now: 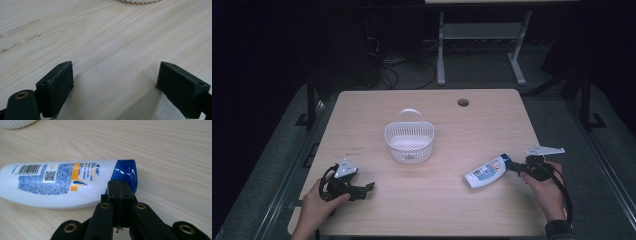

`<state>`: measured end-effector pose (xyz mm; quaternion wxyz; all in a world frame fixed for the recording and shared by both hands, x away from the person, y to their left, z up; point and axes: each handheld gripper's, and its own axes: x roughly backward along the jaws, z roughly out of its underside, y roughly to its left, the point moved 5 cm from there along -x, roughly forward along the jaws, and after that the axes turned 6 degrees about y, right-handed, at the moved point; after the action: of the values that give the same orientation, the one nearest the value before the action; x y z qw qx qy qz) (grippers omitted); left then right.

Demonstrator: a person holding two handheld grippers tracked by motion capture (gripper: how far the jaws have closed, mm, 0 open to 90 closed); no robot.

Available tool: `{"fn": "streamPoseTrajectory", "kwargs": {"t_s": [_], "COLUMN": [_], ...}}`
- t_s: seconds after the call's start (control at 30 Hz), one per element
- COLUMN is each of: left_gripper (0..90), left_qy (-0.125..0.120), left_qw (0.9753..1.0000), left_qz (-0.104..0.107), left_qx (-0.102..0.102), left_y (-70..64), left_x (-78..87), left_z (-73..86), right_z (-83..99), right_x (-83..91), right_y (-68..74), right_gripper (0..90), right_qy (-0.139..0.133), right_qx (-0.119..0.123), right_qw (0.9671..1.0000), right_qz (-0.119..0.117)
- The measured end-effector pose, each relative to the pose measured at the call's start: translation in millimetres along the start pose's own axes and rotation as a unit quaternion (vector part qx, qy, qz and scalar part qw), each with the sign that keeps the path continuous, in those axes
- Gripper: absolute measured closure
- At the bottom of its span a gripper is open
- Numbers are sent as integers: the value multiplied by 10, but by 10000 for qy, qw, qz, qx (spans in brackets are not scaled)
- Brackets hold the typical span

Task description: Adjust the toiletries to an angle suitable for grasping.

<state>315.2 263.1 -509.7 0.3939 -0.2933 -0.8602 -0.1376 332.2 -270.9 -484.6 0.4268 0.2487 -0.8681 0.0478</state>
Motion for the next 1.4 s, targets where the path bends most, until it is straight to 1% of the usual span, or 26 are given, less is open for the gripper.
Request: {"fn": "streamPoseTrajectory", "kwargs": {"t_s": [0.1,0.4,0.5,0.7,0.8,0.97,1.1,1.27,1.3,1.4], "left_gripper": [129,128,128,128,129,129,129,128,128,129], "left_qy": [-1,11,15,15,12,13,13,13,12,12], "left_qw": [10000,10000,10000,10000,10000,10000,10000,10000,10000,10000], "left_qz": [-1,0,1,2,0,0,0,1,0,1], "left_qx": [-4,-1,-2,-5,-5,-6,-6,-5,-2,-4], "left_y": [0,0,0,0,0,0,0,0,0,0], "left_x": [0,1,2,2,2,2,2,2,2,2], "left_z": [0,0,1,0,0,0,0,0,0,0], "right_z": [-7,-105,-132,-210,-251,-336,-397,-434,-446,-476], "right_x": [-10,-70,-93,-162,-205,-290,-345,-419,-431,-456], "right_y": [1,1,-1,-6,3,51,94,127,130,160], "right_gripper": [900,900,900,899,899,899,899,899,899,899], "right_qy": [3,7,27,14,8,2,-11,19,-11,-1], "right_qx": [7,79,67,96,65,100,177,189,230,211], "right_qw": [10000,10000,10000,10000,10000,9999,9998,9997,9996,9996], "right_qz": [-2,9,12,-5,-41,-79,-109,-148,-161,-186]}}
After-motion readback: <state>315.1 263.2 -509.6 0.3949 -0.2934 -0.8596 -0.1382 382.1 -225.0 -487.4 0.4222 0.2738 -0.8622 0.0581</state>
